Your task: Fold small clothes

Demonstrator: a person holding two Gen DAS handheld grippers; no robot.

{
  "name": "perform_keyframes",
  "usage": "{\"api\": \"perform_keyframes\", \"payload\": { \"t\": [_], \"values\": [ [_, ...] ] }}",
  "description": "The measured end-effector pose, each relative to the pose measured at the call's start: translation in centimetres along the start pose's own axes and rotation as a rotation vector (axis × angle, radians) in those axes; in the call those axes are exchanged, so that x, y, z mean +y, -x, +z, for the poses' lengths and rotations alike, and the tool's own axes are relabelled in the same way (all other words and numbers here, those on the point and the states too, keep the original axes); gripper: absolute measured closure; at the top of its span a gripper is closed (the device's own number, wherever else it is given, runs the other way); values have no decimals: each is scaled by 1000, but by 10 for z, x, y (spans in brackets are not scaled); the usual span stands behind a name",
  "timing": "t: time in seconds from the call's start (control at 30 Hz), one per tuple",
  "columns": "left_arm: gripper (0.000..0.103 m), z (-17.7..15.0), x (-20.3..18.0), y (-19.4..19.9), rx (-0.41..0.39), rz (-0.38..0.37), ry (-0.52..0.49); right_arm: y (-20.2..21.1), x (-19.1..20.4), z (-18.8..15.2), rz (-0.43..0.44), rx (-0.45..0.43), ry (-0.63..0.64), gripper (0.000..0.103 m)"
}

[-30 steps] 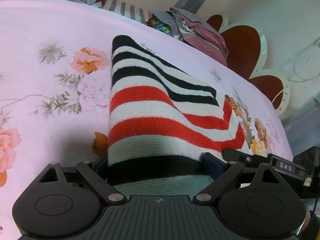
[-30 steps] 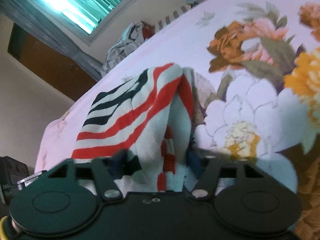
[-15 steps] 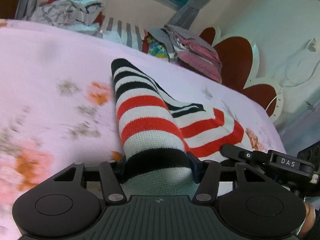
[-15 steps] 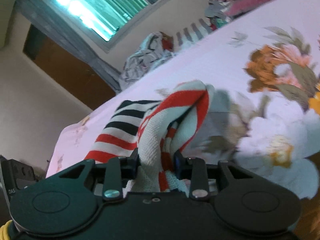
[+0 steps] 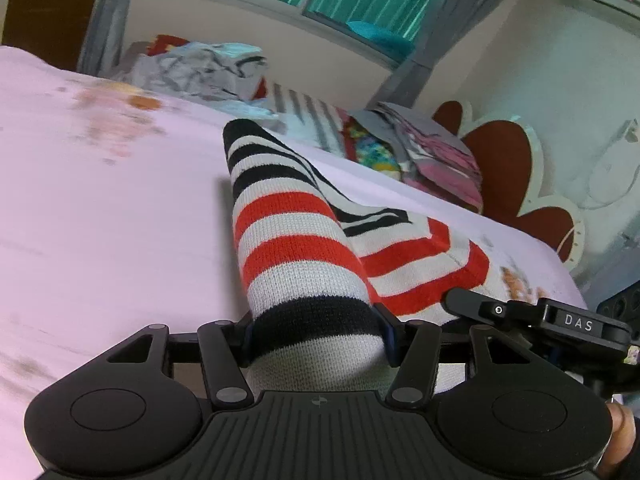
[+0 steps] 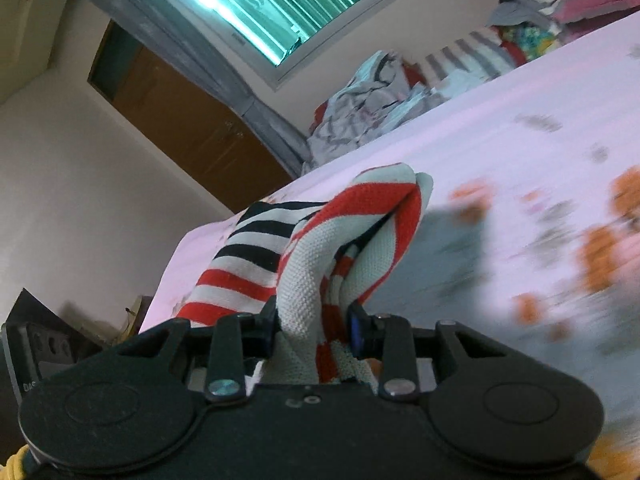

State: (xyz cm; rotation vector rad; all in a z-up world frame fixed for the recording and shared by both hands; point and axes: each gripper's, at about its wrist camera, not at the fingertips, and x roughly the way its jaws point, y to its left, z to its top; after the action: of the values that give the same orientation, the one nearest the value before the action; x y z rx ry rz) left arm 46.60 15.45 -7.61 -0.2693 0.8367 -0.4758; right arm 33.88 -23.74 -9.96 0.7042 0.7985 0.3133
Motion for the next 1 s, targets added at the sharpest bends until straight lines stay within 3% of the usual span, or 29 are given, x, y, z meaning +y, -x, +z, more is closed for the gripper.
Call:
{"api": "perform_keyframes", "payload": {
  "t": [0.17,0.4,0.73,0.83,0.9,1.0],
  "values": [
    [47,15,73,10,-10,41,9,-68,41,-23,8,6,-12,71],
    [47,17,134,7,-28,56,-18,-125,57,-35,-9,31,-7,71],
    [34,5,158,-10,-23,63,-52,-137,45,-45,-72,72,-23,67],
    [33,6,152,3,-29,80,-57,-128,48,-45,-83,61,-51,58],
    [33,9,149,13,-50,88,-43,-127,48,-39,-98,30,-71,45],
    [33,20,150,15,-80,88,-19,-134,42,-27,-100,13,-113,45]
  ]
}}
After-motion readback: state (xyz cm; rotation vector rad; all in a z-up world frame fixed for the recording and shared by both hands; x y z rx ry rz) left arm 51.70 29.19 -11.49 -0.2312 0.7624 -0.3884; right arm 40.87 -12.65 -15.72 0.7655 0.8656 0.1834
